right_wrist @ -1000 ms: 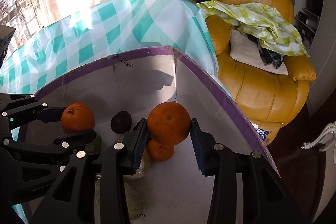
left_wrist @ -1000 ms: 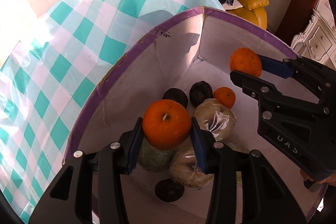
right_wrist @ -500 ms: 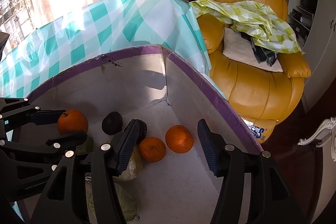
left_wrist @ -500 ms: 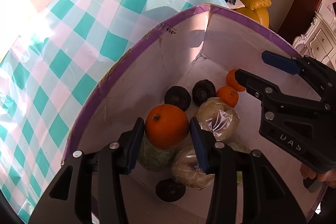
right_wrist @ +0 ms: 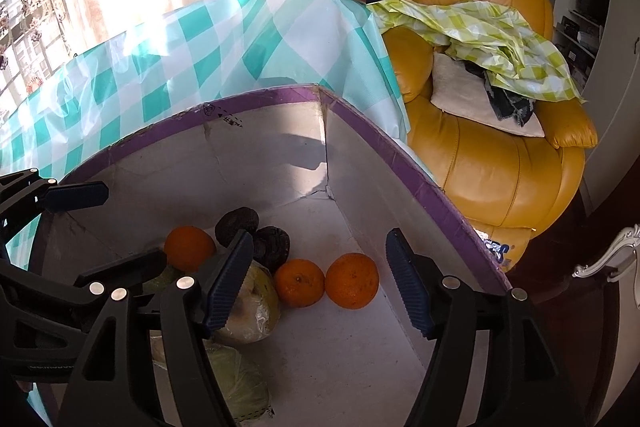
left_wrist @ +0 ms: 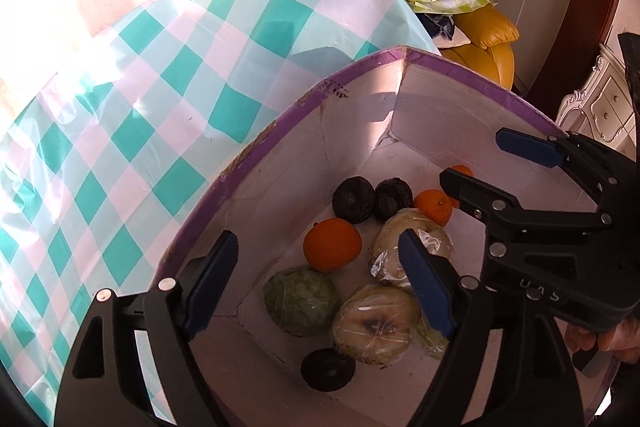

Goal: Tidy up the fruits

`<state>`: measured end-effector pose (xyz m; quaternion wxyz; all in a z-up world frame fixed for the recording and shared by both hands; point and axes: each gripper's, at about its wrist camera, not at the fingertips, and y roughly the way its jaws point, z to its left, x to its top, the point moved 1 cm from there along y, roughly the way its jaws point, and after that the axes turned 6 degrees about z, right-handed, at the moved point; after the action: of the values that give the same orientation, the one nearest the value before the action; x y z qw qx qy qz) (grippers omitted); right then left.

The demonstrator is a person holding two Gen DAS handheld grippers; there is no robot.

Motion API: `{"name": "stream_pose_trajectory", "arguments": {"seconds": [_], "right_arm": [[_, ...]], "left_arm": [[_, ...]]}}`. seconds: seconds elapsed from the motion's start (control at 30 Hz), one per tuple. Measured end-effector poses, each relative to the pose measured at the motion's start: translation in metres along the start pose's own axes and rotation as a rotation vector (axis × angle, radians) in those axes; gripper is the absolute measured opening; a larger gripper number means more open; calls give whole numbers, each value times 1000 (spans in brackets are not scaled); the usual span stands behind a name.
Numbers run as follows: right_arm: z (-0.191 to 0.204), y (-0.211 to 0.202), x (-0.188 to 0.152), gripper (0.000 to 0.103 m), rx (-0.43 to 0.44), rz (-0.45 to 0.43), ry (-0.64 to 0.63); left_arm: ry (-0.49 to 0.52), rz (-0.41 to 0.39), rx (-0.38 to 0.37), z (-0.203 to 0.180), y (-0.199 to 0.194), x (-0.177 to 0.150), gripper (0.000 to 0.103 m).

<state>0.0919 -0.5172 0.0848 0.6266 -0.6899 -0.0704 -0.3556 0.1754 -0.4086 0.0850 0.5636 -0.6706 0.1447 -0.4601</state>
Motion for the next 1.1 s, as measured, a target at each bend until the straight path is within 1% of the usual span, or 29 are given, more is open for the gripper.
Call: {"name": "stream_pose_trajectory", "arguments": {"seconds": [0.1,0.17,0.2,0.23,0.33,0.43,0.57,0.63,0.73,0.77,0.9,1.0,1.1], "right_arm": [[1,-8,0,71,3,-18,14],[0,-17,1,83,-7,-40,32],[-2,-24,2,84,3,-55,42],[-3,-31,3,85,11,-65,47],[-3,-53,6,86,18,-107,51],[0,-74,5,86,-5,-144,25],[-4,-98,-6,86,-29,-169,25],[-8,-105,-15,86,-42,-158,29],[-14,-110,-31,86,-42,-111,34],[-14,-111,-37,86,-37,-98,27],[-18,-116,-64,86,-26,-63,5],[-24,-118,-80,86,-17,-45,8],[-30,-119,-97,86,-5,-34,13]], "left_arm": [[-43,-28,10,5,-9,-3,96],[-73,-45,-2,8,-17,-7,98],[-86,-51,-12,9,-22,-8,101],[-97,-61,-25,10,-27,-10,101],[-122,-94,-35,8,-46,-16,101],[-147,-121,-33,3,-63,-24,101],[-195,-146,12,-3,-80,-42,101],[-234,-168,38,-7,-88,-53,101],[-268,-194,61,-19,-100,-72,101],[-281,-206,56,-23,-104,-78,101],[-309,-243,-25,-40,-115,-103,101],[-321,-236,2,-52,-118,-114,101],[-290,-244,28,-70,-122,-120,101]]}}
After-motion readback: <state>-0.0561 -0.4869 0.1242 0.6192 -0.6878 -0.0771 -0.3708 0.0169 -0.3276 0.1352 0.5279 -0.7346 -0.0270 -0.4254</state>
